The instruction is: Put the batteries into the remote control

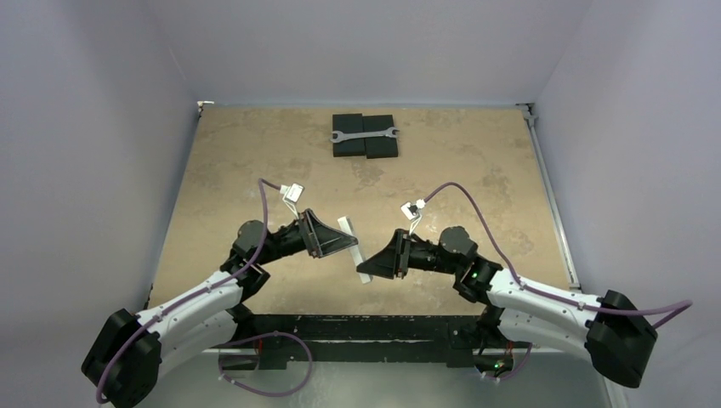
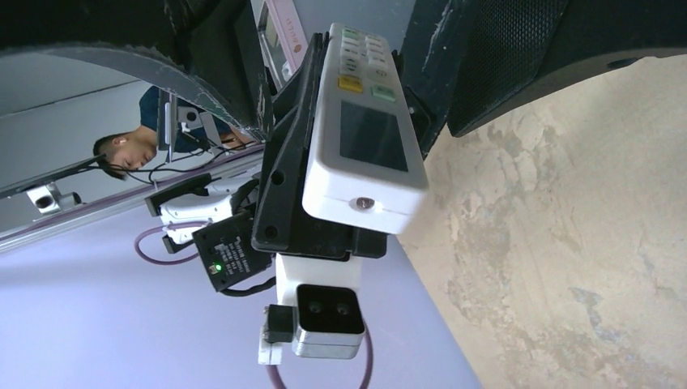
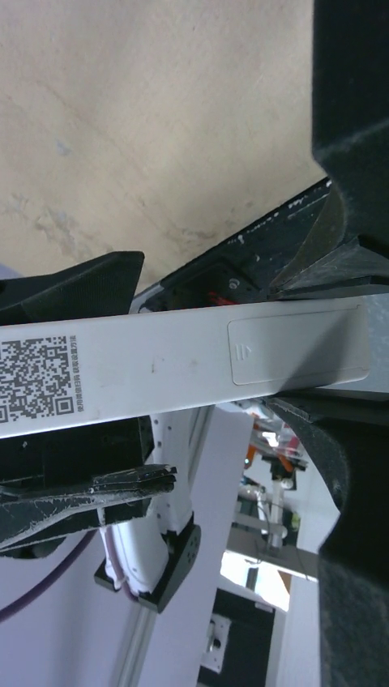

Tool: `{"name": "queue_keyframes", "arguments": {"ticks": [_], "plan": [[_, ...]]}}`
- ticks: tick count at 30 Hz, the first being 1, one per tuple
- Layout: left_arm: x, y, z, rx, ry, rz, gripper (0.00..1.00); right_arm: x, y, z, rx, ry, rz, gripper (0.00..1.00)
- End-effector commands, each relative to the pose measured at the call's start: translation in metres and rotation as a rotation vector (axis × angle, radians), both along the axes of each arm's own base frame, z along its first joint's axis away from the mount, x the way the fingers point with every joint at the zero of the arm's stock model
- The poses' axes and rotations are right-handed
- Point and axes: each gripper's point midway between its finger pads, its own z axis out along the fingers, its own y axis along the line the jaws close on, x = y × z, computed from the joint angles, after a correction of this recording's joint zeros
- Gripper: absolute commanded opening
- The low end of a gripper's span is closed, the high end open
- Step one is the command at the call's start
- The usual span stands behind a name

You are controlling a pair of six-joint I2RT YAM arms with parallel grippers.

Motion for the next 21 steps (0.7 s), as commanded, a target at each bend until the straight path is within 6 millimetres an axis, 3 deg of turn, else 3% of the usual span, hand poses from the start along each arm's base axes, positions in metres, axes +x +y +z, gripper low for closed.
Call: {"name": "queue_keyframes", "arguments": {"ticks": [1,21], "plan": [[-0.007,0.001,0.020,-0.074,-0.053,-0.034,0.78,-0.010,0.002,0.034,0.149,-0.039,0.066,0.00],[-0.015,0.002,0.033,-0.136,-0.065,-0.077,0.52,-0.010,0.001,0.025,0.155,-0.010,0.051,0.00]]}}
